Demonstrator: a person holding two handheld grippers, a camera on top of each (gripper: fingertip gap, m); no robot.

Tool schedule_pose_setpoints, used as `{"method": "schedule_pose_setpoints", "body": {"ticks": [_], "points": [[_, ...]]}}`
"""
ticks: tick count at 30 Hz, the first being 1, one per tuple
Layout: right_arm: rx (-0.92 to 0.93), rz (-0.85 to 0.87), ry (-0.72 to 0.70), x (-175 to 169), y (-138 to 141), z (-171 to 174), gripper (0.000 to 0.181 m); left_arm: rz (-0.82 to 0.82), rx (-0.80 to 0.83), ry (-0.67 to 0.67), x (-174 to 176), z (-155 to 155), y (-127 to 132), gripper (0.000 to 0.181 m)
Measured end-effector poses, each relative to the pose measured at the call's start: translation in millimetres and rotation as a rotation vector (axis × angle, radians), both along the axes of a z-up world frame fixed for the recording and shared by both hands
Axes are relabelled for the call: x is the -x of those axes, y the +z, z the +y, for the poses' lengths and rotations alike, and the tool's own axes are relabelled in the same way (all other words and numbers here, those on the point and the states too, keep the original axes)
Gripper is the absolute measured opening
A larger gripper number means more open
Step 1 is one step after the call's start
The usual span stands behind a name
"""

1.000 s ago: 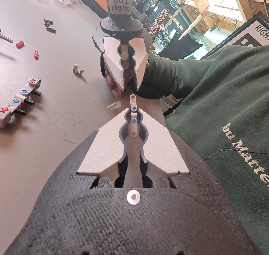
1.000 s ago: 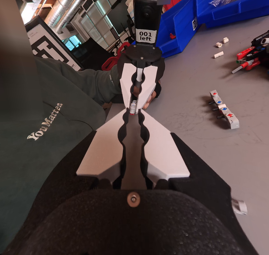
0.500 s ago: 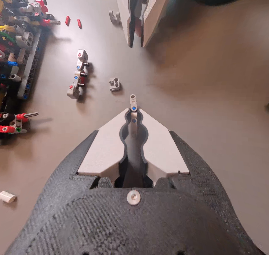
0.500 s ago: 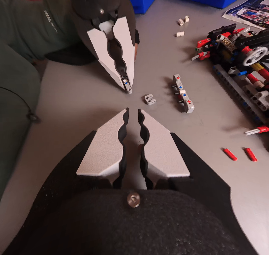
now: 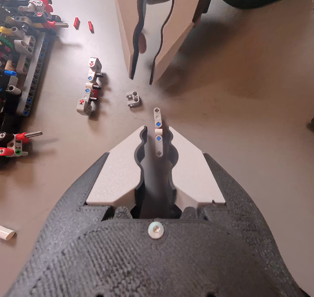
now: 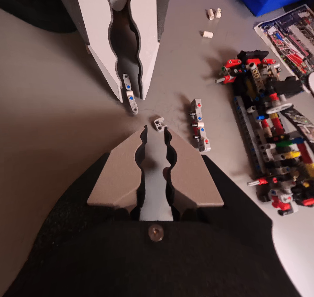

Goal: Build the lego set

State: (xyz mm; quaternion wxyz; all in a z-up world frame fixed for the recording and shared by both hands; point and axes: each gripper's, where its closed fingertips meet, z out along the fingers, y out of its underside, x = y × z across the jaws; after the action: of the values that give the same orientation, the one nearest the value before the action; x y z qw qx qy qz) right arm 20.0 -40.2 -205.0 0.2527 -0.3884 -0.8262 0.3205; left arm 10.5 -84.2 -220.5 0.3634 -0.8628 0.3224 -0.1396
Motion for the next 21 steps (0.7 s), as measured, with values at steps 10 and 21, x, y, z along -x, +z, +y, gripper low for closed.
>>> {"method": "schedule_pose_setpoints", "body": {"ticks": [10,21], "points": [[0.072,-0.086,0.069,5.1,-7.8,-9.4,0.006,-0.079,-0.199,0.002,0.4,8.9,34.5,0.023],[0.936,0.1,0.205,-16.2,89.0,-42.8,0.006,-0.548,-0.334,-0.015,-34.9,7.7,102.6,0.018]]}}
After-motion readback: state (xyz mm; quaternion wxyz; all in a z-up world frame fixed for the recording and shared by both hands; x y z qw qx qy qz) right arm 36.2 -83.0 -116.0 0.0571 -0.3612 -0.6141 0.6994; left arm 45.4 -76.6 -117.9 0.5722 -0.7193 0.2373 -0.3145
